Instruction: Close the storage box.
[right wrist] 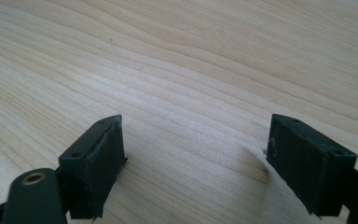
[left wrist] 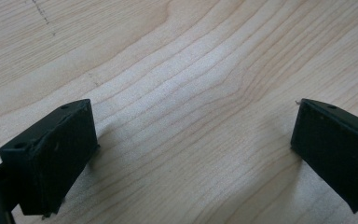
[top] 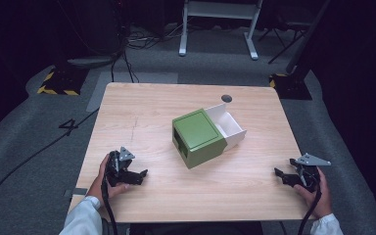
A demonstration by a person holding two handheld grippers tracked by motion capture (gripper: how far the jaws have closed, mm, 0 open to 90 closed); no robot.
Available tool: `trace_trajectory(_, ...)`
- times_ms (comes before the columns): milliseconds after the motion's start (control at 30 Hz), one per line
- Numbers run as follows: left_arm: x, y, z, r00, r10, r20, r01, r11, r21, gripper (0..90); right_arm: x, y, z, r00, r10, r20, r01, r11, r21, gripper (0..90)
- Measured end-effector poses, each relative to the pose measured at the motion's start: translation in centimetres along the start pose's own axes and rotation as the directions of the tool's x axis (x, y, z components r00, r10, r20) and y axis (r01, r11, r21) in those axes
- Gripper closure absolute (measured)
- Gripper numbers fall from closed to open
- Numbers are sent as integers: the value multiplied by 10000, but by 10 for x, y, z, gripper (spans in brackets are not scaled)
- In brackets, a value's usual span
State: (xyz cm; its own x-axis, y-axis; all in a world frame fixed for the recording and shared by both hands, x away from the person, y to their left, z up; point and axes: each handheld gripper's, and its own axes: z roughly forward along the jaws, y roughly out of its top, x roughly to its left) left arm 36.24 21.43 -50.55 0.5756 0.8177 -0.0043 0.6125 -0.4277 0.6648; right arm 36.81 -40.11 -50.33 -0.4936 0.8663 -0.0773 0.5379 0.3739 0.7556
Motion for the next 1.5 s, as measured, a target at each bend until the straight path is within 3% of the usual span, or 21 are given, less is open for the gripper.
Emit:
trace_trajectory(233, 2, 1, 1, 9998, 164, 143, -165, 9999, 27, 4, 0, 1, 0, 10000, 30, 4, -30, 10000, 49, 195)
trace_trajectory(367, 1, 1, 1, 9999, 93, 126, -94, 10000, 26, 4, -3, 5, 1, 9998, 167, 129, -166, 9998, -70, 262)
trace_trajectory(467, 0, 0, 0, 9995, 260, 194, -260, 9997, 5, 4, -1, 11, -1, 9997, 78, -222, -84, 9996, -286, 267)
trace_trajectory(633, -3, 0, 0, 9983, 395, 419, -397, 9992, 36, 4, -4, 31, -4, 9971, -50, -760, -2, 9977, -680, 265)
trace_trajectory(667, -4, 0, 0, 9979, 431, 475, -432, 9991, 15, 4, -8, 43, -4, 9942, -56, -1072, -45, 9955, -941, 277)
trace_trajectory(733, -4, 0, 0, 9979, 428, 487, -429, 9991, 16, 4, -9, 50, -4, 9933, -96, -1148, -19, 9951, -993, 279)
trace_trajectory(867, -4, 0, 0, 9975, 493, 504, -496, 9988, 33, 4, -13, 88, 0, 9903, -394, -1334, 218, 9912, -1304, 307)
trace_trajectory(1200, -5, -2, -1, 9973, 525, 521, -528, 9986, 25, 4, -7, 142, 30, 9822, -833, -1683, 630, 9905, -1225, 346)
trace_trajectory(1500, -6, -2, -2, 9969, 558, 555, -560, 9984, 23, 4, 5, 159, 66, 9750, -1061, -1951, 921, 9926, -792, 360)
